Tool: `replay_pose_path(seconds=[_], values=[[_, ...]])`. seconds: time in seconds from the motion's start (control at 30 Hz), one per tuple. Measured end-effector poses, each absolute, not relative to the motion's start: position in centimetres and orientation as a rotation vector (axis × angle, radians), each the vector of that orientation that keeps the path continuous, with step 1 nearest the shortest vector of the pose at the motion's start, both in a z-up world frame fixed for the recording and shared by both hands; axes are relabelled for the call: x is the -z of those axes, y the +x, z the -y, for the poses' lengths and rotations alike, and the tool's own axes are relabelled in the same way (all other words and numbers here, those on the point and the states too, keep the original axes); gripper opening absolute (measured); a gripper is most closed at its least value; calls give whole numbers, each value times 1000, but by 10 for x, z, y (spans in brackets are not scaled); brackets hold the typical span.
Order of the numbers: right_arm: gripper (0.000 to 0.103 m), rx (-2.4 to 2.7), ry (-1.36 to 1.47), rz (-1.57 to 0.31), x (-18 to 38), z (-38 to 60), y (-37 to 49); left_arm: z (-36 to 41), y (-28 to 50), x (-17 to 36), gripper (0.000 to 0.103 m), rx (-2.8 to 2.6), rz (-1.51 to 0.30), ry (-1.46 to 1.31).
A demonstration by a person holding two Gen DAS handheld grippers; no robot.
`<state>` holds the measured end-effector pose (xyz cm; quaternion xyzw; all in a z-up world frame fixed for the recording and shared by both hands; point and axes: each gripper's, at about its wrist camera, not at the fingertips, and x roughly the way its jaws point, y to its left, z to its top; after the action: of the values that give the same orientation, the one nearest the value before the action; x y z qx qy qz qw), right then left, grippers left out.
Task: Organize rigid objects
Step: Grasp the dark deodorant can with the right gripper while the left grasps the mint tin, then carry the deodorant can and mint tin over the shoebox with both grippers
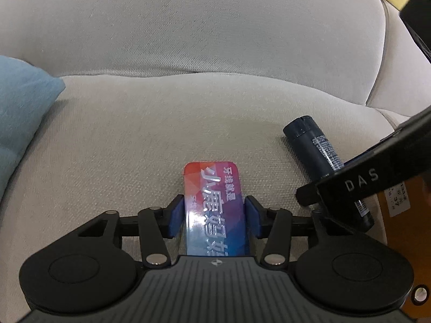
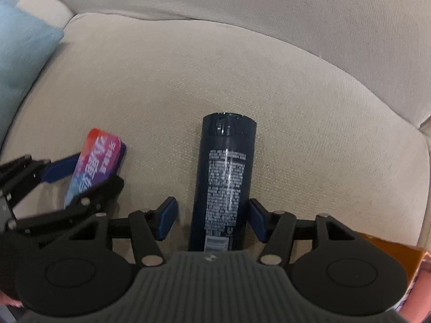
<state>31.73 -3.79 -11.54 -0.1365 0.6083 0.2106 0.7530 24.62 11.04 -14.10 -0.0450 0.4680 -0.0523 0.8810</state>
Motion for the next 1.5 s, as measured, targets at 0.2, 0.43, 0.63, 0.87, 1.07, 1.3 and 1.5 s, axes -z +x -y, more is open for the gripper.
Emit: replay_pose_path(seconds=[0.2, 0.43, 0.63, 0.87, 1.07, 1.3, 1.5], values=[[43, -435, -328, -1283, 112, 34, 309, -102, 248, 141, 52, 98, -953, -65], [43, -428, -296, -1279, 110, 32, 283, -102, 237, 136, 51, 85, -1012, -82], [43, -442, -243, -1282, 100, 41, 257, -116, 223, 133, 51, 36, -1082, -249], [43, -472, -179, -1254, 76, 59, 224, -130, 202, 128, 51, 26, -1131, -408], [43, -496, -119, -1214, 56, 70, 196, -134, 176, 105, 51, 65, -1092, -492], [43, -529, -77, -1153, 27, 88, 171, -127, 150, 62, 51, 132, -1028, -508], [43, -553, -69, -1083, -11, 113, 152, -102, 139, 21, 51, 204, -959, -458]])
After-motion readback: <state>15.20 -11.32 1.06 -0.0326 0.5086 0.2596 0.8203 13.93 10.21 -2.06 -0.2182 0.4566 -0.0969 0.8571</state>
